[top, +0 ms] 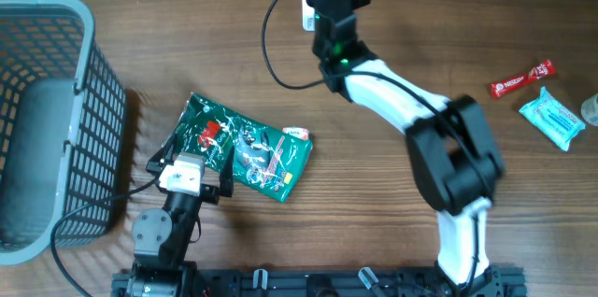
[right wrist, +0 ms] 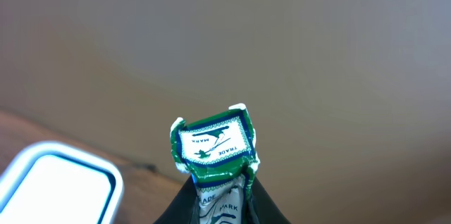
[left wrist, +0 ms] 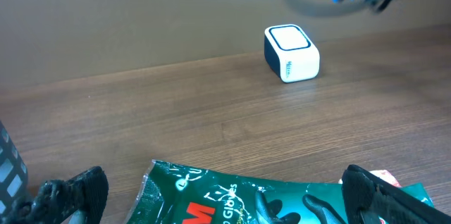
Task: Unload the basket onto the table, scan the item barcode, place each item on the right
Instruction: 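Raise the packet to the scanner, then carry it to the right edge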
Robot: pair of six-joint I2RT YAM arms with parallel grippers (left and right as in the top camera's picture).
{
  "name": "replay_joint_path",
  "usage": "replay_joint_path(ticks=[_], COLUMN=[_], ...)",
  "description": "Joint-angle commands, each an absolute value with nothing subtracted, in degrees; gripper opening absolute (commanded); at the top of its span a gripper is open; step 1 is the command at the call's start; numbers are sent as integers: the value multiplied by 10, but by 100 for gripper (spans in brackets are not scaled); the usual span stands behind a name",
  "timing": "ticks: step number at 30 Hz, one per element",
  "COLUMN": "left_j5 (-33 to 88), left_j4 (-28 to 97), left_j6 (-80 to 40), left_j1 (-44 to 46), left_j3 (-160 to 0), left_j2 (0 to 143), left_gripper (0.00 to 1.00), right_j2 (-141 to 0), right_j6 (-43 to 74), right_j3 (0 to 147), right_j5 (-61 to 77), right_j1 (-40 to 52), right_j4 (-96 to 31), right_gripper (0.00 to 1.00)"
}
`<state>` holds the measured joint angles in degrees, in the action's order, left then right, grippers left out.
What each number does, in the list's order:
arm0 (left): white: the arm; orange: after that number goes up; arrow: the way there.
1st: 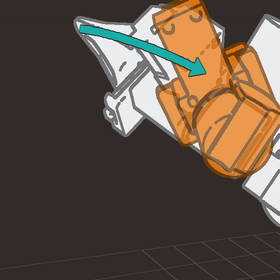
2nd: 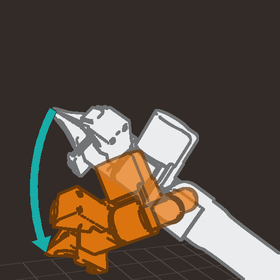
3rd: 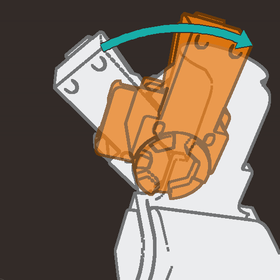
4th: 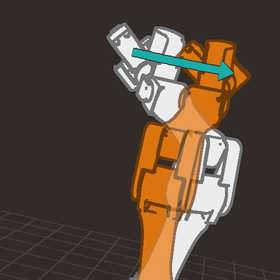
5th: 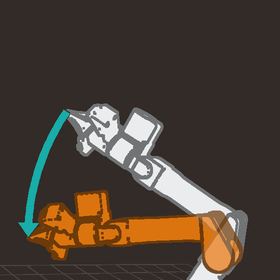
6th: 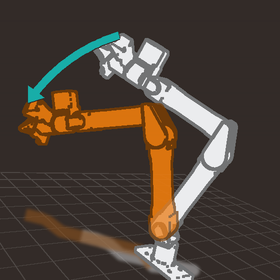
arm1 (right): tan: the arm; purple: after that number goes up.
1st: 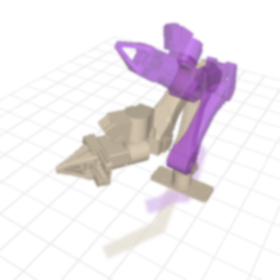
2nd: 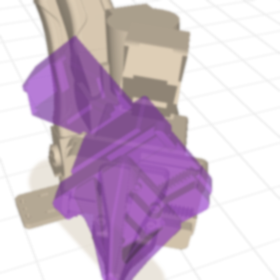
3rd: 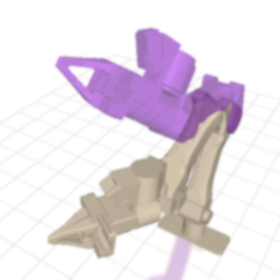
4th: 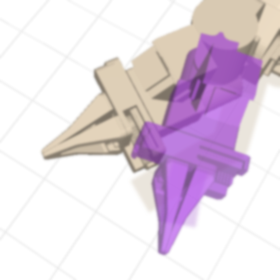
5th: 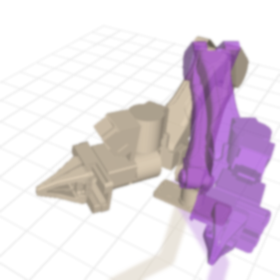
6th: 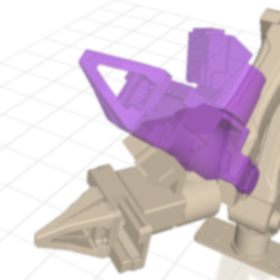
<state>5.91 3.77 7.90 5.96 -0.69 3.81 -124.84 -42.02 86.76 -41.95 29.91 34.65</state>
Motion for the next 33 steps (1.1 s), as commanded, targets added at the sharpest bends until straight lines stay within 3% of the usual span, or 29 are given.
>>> replay_joint_path(ticks=[1,7,23,28,33], left_j5=[66,66,66,66,66], left_j4=[38,38,38,38,38], left_j6=[86,86,86,86,86], left_j1=[62,62,62,62,62], left_j3=[-3,-3,-3,-3,-3], left_j2=[36,36,36,36,37], left_gripper=[100,100,100,100,100], right_j2=[-1326,-1404,-1413,-1399,-1390], right_j6=[-523,-599,-629,-637,-561], right_j3=[973,1040,1037,1037,1037], right_j5=[-457,-451,-455,-517,-658], right_j1=[304,315,299,282,187], right_j4=[353,316,257,258,231], right_gripper=[14,13,12,10,10])
